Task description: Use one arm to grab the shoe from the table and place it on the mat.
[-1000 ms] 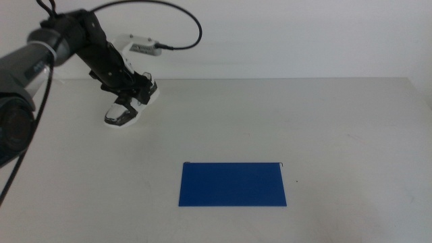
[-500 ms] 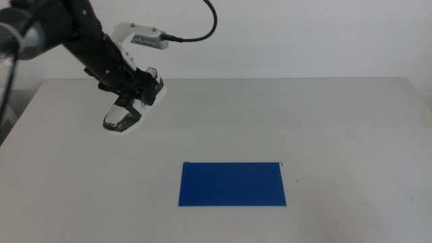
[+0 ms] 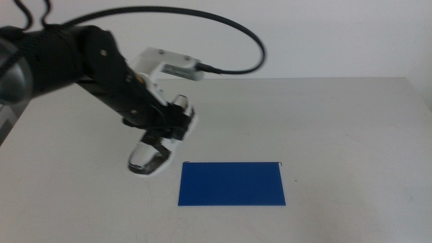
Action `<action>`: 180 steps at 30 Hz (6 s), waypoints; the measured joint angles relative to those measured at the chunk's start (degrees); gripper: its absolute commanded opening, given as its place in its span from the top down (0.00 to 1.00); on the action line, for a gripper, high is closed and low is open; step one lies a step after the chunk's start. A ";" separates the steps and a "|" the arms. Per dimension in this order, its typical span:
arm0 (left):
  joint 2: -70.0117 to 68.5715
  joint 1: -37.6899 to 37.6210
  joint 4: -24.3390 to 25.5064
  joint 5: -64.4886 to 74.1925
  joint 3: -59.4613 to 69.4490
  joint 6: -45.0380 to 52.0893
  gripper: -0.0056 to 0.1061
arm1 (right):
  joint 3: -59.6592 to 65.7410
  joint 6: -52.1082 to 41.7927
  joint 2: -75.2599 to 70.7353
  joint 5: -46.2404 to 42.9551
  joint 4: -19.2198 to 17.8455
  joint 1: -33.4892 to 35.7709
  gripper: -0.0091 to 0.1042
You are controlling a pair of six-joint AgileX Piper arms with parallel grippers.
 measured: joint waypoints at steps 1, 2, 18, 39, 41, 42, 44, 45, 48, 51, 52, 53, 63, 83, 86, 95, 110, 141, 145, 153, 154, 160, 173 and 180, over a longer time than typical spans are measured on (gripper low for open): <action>-0.06 -1.27 0.72 -0.18 0.06 -1.20 0.71 | 0.00 0.00 0.00 0.00 0.00 0.00 0.33; -0.06 -2.57 1.55 -0.40 0.06 -2.46 0.71 | 0.00 0.00 0.00 0.00 0.00 0.00 0.33; 2.64 -15.22 6.55 -6.99 0.50 -13.43 0.71 | 0.00 0.00 0.00 0.00 0.00 0.00 0.33; 6.06 -16.61 6.22 -12.00 0.02 13.29 0.88 | 0.00 0.00 0.00 0.00 0.00 0.00 0.33; 6.06 -16.61 4.15 -11.73 0.02 20.20 0.97 | 0.00 0.00 0.00 0.00 0.00 0.00 0.33; 6.06 -16.61 3.14 -11.40 0.02 23.54 0.96 | 0.00 0.00 0.00 0.00 0.00 0.00 0.33; 6.06 -16.61 0.64 -10.22 0.02 30.15 0.96 | 0.00 0.00 0.00 0.00 0.00 0.00 0.33; 6.06 -16.61 -0.30 -9.52 0.02 32.66 0.96 | 0.00 0.00 0.00 0.00 0.00 0.00 0.33; 6.06 -16.61 -3.54 -7.56 -0.02 40.82 0.96 | 0.00 0.00 0.00 0.00 0.00 0.00 0.33; 6.06 -16.61 -5.20 -5.35 -0.02 47.13 0.96 | 0.00 0.00 0.00 0.00 0.00 0.00 0.33; 6.06 -16.61 -5.49 -4.45 -0.02 48.95 0.96 | 0.00 0.00 0.00 0.00 0.00 0.00 0.33; 6.06 -16.61 -5.55 -3.47 -0.02 50.73 0.96 | 0.00 0.00 0.00 0.00 0.00 0.00 0.33; 6.06 -16.61 -7.09 -1.80 -0.02 58.60 0.96 | 0.00 0.00 0.00 0.00 0.00 0.00 0.33; 12.47 -14.01 -11.14 3.11 -7.11 50.61 0.96 | 0.00 0.00 0.00 0.00 0.00 0.00 0.33; 14.87 -12.93 -9.80 6.40 -10.15 50.87 0.96 | 0.00 0.00 0.00 0.00 0.00 0.00 0.33; 17.74 -12.88 -9.07 6.81 -11.53 55.87 0.96 | 0.00 0.00 0.00 0.00 0.00 0.00 0.33; 20.78 -12.88 -10.02 4.78 -11.53 57.93 0.96 | 0.00 0.00 0.00 0.00 0.00 0.00 0.33; 21.74 -12.56 -1.75 27.23 -28.32 49.32 0.11 | 0.00 0.00 0.00 0.00 0.00 0.00 0.33; 19.79 -10.47 -2.01 27.51 -31.25 45.51 0.11 | 0.00 0.00 0.00 0.00 0.00 0.00 0.33; 9.17 -4.08 -3.35 28.44 -32.01 35.90 0.11 | 0.00 0.00 0.00 0.00 0.00 0.00 0.33; 7.77 -3.13 -3.15 28.69 -32.01 34.04 0.11 | 0.00 0.00 0.00 0.00 0.00 0.00 0.33; 0.35 2.80 -1.53 29.45 -32.01 22.76 0.11 | 0.00 0.00 0.00 0.00 0.00 0.00 0.33; -18.50 12.70 2.16 29.57 -29.97 14.12 0.11 | 0.00 0.00 0.00 0.00 0.00 0.00 0.33; -35.77 12.75 5.67 -4.15 -5.34 10.68 0.11 | 0.00 0.00 0.00 0.00 0.00 0.00 0.33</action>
